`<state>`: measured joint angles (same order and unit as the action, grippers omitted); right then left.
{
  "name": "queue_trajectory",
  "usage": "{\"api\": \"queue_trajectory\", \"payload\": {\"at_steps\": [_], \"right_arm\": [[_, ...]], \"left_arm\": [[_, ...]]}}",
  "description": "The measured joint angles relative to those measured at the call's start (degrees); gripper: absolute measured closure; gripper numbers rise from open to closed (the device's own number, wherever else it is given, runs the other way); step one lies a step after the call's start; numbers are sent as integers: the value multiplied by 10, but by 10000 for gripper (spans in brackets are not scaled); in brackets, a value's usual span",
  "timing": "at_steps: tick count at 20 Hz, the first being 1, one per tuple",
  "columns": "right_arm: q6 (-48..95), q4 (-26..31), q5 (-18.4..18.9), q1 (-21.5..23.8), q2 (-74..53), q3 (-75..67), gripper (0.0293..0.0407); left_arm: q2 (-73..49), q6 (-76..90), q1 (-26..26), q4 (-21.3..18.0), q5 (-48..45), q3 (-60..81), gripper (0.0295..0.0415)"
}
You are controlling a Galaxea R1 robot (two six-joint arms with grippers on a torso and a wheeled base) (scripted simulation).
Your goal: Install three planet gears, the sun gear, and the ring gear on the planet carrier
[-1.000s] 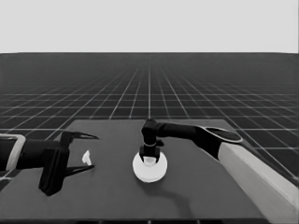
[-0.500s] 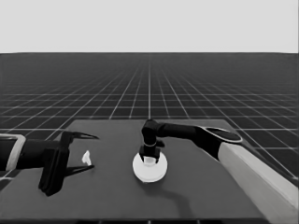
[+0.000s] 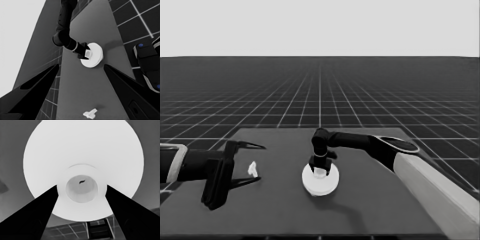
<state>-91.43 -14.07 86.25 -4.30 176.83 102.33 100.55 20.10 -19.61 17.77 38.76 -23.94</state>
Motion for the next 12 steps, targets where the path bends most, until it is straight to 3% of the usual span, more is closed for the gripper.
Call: {"api": "queue_trajectory", "payload": {"at_steps": [12], "right_arm": [[-60,0,0,-1,0,0,351]], "left_arm": [[0,0,0,0,0,0,326]]}}
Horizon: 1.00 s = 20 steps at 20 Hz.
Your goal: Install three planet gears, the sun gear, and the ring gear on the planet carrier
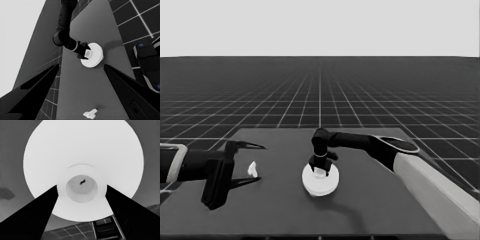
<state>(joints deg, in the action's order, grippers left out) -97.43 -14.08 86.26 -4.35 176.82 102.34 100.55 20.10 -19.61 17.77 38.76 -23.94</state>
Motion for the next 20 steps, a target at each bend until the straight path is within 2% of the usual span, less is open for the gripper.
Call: {"api": "queue_trajectory", "payload": {"at_steps": [14,15,16,20], "right_arm": [[-70,0,0,-1,0,0,351],[-73,0,0,-1,0,0,326],[-75,0,0,-1,0,0,319],[-77,0,0,0,0,0,315]], "left_arm": [[0,0,0,0,0,0,326],[0,0,0,0,0,0,326],[0,0,0,0,0,0,326],[0,0,0,0,0,0,326]]}}
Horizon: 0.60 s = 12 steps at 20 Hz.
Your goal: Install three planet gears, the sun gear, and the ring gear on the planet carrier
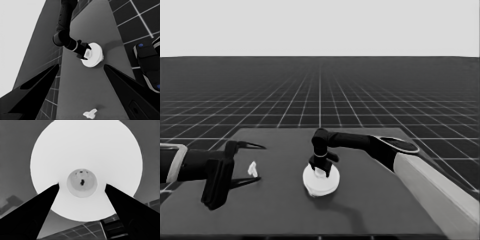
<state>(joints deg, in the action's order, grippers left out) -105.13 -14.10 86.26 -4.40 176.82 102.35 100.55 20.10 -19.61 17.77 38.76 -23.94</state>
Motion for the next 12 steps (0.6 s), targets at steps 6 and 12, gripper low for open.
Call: {"api": "queue_trajectory", "payload": {"at_steps": [6,12], "right_arm": [[180,32,15,40,-6,-24,314],[277,50,18,61,-7,-30,315]], "left_arm": [[0,0,0,0,0,0,326],[0,0,0,0,0,0,326]]}}
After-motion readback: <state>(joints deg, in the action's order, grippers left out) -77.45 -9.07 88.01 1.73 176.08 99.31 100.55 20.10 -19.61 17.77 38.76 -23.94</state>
